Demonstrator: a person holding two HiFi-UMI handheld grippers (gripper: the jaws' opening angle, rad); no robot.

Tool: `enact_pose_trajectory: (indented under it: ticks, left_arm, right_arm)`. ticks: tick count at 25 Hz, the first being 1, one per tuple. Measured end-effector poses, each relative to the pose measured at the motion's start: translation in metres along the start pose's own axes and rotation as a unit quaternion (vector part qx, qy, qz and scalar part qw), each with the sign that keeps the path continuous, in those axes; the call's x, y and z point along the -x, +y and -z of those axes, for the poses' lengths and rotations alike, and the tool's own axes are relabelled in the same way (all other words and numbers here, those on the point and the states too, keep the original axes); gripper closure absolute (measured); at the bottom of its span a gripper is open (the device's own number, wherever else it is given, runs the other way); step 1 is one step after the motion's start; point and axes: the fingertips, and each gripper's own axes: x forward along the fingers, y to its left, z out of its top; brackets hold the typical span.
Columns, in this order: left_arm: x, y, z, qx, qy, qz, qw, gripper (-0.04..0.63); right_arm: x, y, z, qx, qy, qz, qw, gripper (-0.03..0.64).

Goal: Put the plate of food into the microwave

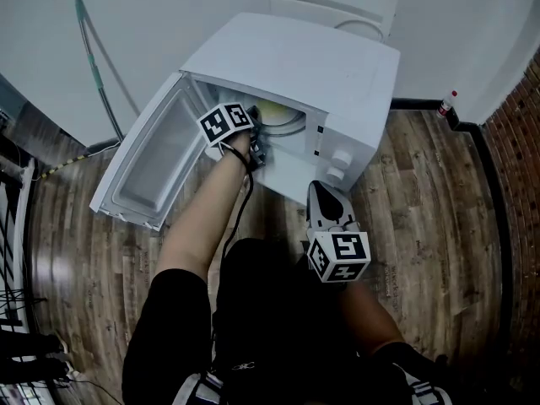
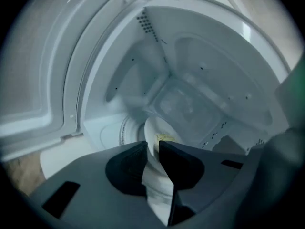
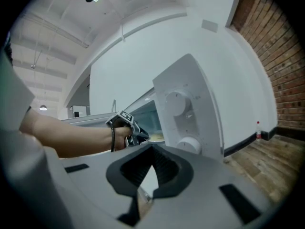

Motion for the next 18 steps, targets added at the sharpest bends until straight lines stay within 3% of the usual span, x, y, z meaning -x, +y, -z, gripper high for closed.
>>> enact_pose_trajectory:
  ticks: [4,6,7,10,11,12,14,16,18]
  left_arm:
    - [-0.004,0.002,0.003,-0.116,0.005,-0.034,0.9926,0.499]
    - [-0.007,0.004,0.001,-0.172,-0.001,-0.047,0.9840,0.491]
    - [-0.009,0.004,-0.001,-0.213,-0.007,-0.058,0.9754,0.486]
    - [-0.010,0.003,-0.011,-0.332,-0.037,-0.097,0.9375,0.488]
    - [-0.007,0.002,-0.015,-0.349,-0.048,-0.102,0.9301,0.488]
    - [-0.004,0.000,-0.018,-0.353,-0.061,-0.102,0.9279,0.488]
    - [0.007,-0.005,-0.023,-0.347,-0.090,-0.092,0.9289,0.511]
    - [0.028,-0.017,-0.027,-0.359,-0.127,-0.070,0.9222,0.584]
    - [0.054,-0.032,-0.026,-0.372,-0.157,-0.039,0.9139,0.595]
  right_arm:
    - [-0.001,0.003,0.001,-0.001,0.000,-0.006,1.000,0.606]
    - [-0.001,0.004,0.003,0.000,0.001,-0.007,1.000,0.606]
    - [0.000,0.004,0.005,0.000,0.003,-0.006,1.000,0.606]
    - [0.002,0.002,0.008,0.000,0.007,-0.003,1.000,0.606]
    - [0.002,0.001,0.007,0.001,0.007,-0.002,1.000,0.606]
    - [0.003,0.001,0.007,0.001,0.005,-0.002,1.000,0.606]
    - [0.004,0.001,0.006,0.001,0.003,-0.002,1.000,0.607]
    - [0.003,0.003,0.004,0.001,0.000,-0.005,1.000,0.606]
    - [0.001,0.007,0.002,0.001,-0.003,-0.010,1.000,0.606]
